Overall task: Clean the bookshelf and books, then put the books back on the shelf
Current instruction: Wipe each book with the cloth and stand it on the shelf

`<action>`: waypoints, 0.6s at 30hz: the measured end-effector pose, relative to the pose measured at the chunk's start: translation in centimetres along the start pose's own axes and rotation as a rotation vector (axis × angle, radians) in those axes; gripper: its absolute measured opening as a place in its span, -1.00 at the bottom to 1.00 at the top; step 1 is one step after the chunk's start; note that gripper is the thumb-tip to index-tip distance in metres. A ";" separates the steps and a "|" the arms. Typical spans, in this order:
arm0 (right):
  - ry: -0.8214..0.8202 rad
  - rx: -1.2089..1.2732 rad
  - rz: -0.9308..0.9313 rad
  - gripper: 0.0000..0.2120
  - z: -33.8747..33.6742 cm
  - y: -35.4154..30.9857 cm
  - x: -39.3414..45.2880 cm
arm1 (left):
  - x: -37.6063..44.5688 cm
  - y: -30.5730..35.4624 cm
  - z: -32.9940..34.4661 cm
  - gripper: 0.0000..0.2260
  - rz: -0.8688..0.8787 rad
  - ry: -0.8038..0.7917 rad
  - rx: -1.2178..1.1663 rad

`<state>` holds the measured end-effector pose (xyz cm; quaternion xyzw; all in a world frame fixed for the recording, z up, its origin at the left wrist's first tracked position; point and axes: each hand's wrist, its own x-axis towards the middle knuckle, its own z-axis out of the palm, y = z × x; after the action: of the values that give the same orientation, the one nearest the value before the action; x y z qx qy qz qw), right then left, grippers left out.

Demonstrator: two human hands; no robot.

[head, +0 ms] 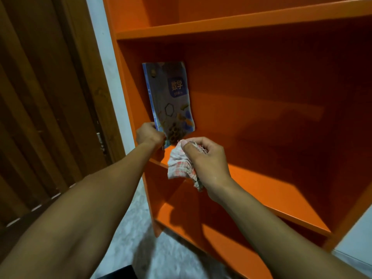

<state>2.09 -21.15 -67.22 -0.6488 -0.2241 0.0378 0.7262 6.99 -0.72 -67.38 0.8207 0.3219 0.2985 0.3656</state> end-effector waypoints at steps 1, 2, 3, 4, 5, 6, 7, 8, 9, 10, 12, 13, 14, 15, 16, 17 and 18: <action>-0.003 -0.005 0.000 -0.93 -0.1 0.0 0.1 | 0.1 0.2 0.2 -0.83 -0.009 0.012 -0.013; -0.007 -0.010 0.001 -0.93 -0.3 0.0 0.2 | 0.0 0.3 0.5 -0.84 -0.018 0.023 -0.022; -0.011 -0.010 0.002 -0.93 -0.5 0.0 0.3 | 0.1 0.3 0.7 -0.85 -0.027 0.035 -0.029; -0.016 -0.010 0.005 -0.93 -0.7 0.0 0.4 | 0.2 0.3 0.9 -0.86 -0.039 0.045 -0.037; -0.021 -0.012 0.008 -0.93 -0.8 0.1 0.4 | 0.3 0.2 1.2 -0.89 -0.047 0.050 -0.049; -0.022 -0.013 0.010 -0.93 -0.9 0.1 0.4 | 0.3 0.2 1.3 -0.92 -0.053 0.054 -0.048; -0.021 -0.015 0.012 -0.93 -0.9 0.1 0.4 | 0.2 0.2 1.3 -0.94 -0.057 0.060 -0.045; -0.018 -0.012 0.016 -0.93 -1.0 0.1 0.4 | 0.3 0.2 1.3 -0.94 -0.058 0.064 -0.040; -0.015 -0.008 0.018 -0.94 -1.0 0.3 0.3 | 0.4 0.1 1.3 -0.94 -0.058 0.064 -0.043; -0.014 -0.005 0.020 -0.94 -1.0 0.4 0.2 | 0.3 0.0 1.1 -0.95 -0.054 0.063 -0.043; -0.011 0.002 0.028 -0.94 -1.0 0.6 -0.2 | 0.0 -0.3 0.5 -0.83 -0.059 0.064 -0.057; -0.015 0.004 0.033 -0.93 -0.9 0.7 -0.5 | -0.2 -0.4 0.0 -0.77 -0.070 0.068 -0.068; -0.024 0.001 0.035 -0.93 -0.9 0.7 -0.8 | -0.6 -0.6 -0.6 -0.74 -0.073 0.084 -0.082; -0.030 0.000 0.040 -0.92 -0.8 0.7 -1.1 | -1.2 -0.7 -1.3 -0.75 -0.062 0.107 -0.092; -0.030 -0.002 0.048 -0.92 -0.7 0.7 -1.5 | -2.1 -1.0 -2.1 -0.77 -0.027 0.135 -0.081; -0.033 -0.002 0.055 -0.92 -0.5 0.5 -2.1 | -3.4 -1.3 -3.1 -0.79 0.030 0.160 -0.056; -0.035 -0.007 0.065 -0.91 -0.4 0.4 -2.6 | -4.9 -1.9 -4.1 -0.80 0.095 0.184 -0.040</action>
<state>-0.06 -22.34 -68.36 -0.6576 -0.2158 0.0720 0.7182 0.43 -1.71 -67.88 0.7969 0.3087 0.3959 0.3360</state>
